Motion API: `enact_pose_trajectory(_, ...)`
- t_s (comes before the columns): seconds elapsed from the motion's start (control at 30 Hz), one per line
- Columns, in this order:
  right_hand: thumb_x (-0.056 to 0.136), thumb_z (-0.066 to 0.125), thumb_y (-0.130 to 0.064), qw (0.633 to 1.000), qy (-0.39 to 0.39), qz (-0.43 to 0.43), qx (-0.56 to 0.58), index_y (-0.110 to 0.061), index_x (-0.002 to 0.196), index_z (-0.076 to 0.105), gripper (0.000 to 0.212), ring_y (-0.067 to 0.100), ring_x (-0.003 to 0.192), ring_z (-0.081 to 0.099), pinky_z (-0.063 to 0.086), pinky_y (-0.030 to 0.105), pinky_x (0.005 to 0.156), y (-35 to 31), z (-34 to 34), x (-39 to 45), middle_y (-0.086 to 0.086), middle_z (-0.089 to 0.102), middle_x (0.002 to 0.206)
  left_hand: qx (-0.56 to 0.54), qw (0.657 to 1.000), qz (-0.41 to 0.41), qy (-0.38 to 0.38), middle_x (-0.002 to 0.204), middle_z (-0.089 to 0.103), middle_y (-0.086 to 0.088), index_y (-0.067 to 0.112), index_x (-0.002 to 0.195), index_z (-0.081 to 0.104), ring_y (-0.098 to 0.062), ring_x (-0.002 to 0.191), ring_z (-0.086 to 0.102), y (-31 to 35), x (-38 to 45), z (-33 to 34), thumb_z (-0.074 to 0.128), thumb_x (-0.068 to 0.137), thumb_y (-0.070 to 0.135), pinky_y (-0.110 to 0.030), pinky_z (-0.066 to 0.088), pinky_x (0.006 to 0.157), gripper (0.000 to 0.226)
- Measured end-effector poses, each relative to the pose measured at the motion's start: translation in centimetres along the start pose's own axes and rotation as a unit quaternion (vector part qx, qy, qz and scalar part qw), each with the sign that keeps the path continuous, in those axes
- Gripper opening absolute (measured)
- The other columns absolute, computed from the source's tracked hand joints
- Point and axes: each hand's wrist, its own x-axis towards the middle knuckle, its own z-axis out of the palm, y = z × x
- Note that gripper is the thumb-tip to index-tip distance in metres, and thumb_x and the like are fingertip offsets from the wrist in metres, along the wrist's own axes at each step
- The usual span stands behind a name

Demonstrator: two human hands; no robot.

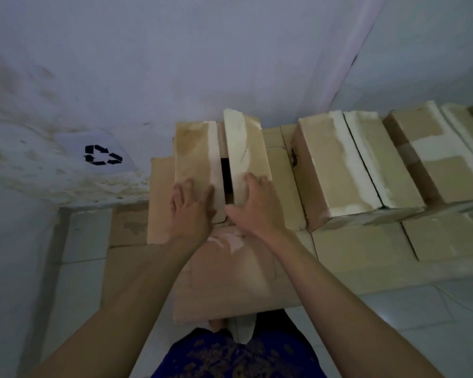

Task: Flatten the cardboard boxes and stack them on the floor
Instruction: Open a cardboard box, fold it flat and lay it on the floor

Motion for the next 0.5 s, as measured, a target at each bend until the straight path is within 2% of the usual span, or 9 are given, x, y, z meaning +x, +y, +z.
enact_pose_trajectory(0.07,0.074,0.065,-0.026,0.992,0.038,-0.058,0.105,-0.020,0.147,0.046,0.076,0.017,0.112,0.060,0.049,0.032,0.099,0.2,-2.2,-0.3,0.002,0.059,0.138,0.025,1.000,0.009,-0.006,0.162,0.002,-0.013,0.035,0.150,0.028,-0.044,0.147,-0.003,0.3,0.1,-0.4,0.050,0.099,0.029,-0.058,0.019,0.116,0.056)
enact_pose_trajectory(0.13,0.076,0.062,-0.006,0.979,0.130,-0.101,0.121,-0.014,0.143,0.054,0.068,0.014,0.105,0.065,0.047,0.019,0.093,1.5,-4.2,-0.7,0.003,0.066,0.131,0.048,0.999,0.016,-0.011,0.158,0.007,-0.015,0.032,0.146,0.028,-0.047,0.144,0.002,0.6,0.2,-0.6,0.047,0.097,0.031,-0.063,0.030,0.108,0.052)
enact_pose_trajectory(0.2,0.075,0.060,0.002,0.969,0.222,-0.104,0.041,-0.008,0.137,0.059,0.062,0.023,0.114,0.063,0.049,0.024,0.094,3.2,-5.1,-1.0,0.008,0.062,0.137,0.064,0.998,0.009,-0.017,0.156,0.009,-0.015,0.029,0.141,0.027,-0.048,0.142,0.005,0.8,0.2,-0.8,0.042,0.096,0.040,-0.066,0.034,0.102,0.049)
enact_pose_trajectory(0.27,0.076,0.062,-0.001,0.954,0.265,-0.072,-0.118,-0.004,0.123,0.064,0.047,0.032,0.130,0.051,0.049,0.041,0.100,5.2,-4.9,-1.0,0.015,0.047,0.150,0.081,0.996,0.005,-0.030,0.156,0.008,-0.017,0.027,0.139,0.026,-0.050,0.142,0.005,1.3,0.4,-0.6,0.040,0.092,0.058,-0.069,0.033,0.101,0.058)
enact_pose_trajectory(0.33,0.080,0.061,-0.011,0.946,0.230,-0.049,-0.221,-0.002,0.114,0.066,0.036,0.036,0.145,0.033,0.032,0.051,0.114,6.7,-4.0,-0.8,0.021,0.037,0.155,0.099,0.994,-0.008,-0.044,0.158,0.004,-0.020,0.025,0.141,0.024,-0.052,0.143,0.002,1.9,0.5,-0.3,0.039,0.086,0.072,-0.070,0.029,0.102,0.074)
enact_pose_trajectory(0.37,0.083,0.058,-0.016,0.953,0.182,-0.046,-0.236,-0.002,0.120,0.064,0.041,0.035,0.148,0.026,0.023,0.053,0.118,7.1,-3.3,-0.8,0.022,0.036,0.156,0.107,0.993,-0.017,-0.046,0.159,0.003,-0.021,0.023,0.141,0.023,-0.053,0.143,0.001,2.2,0.6,-0.3,0.040,0.085,0.075,-0.070,0.027,0.102,0.078)
enact_pose_trajectory(0.43,0.091,0.046,-0.027,0.967,0.081,-0.044,-0.239,-0.003,0.145,0.045,0.059,0.035,0.151,0.019,0.016,0.052,0.122,7.7,-1.3,-1.1,0.021,0.029,0.160,0.115,0.992,-0.023,-0.044,0.158,0.003,-0.022,0.022,0.141,0.023,-0.053,0.143,0.001,2.5,0.6,-0.2,0.041,0.085,0.074,-0.071,0.027,0.102,0.079)
enact_pose_trajectory(0.5,0.097,0.032,-0.030,0.972,0.045,-0.041,-0.228,-0.003,0.157,0.019,0.067,0.035,0.153,0.013,0.016,0.050,0.123,8.1,0.4,-1.4,0.020,0.018,0.164,0.110,0.993,-0.021,-0.028,0.155,0.009,-0.021,0.021,0.138,0.026,-0.053,0.142,0.006,2.5,0.4,-0.4,0.044,0.086,0.069,-0.071,0.030,0.102,0.073)
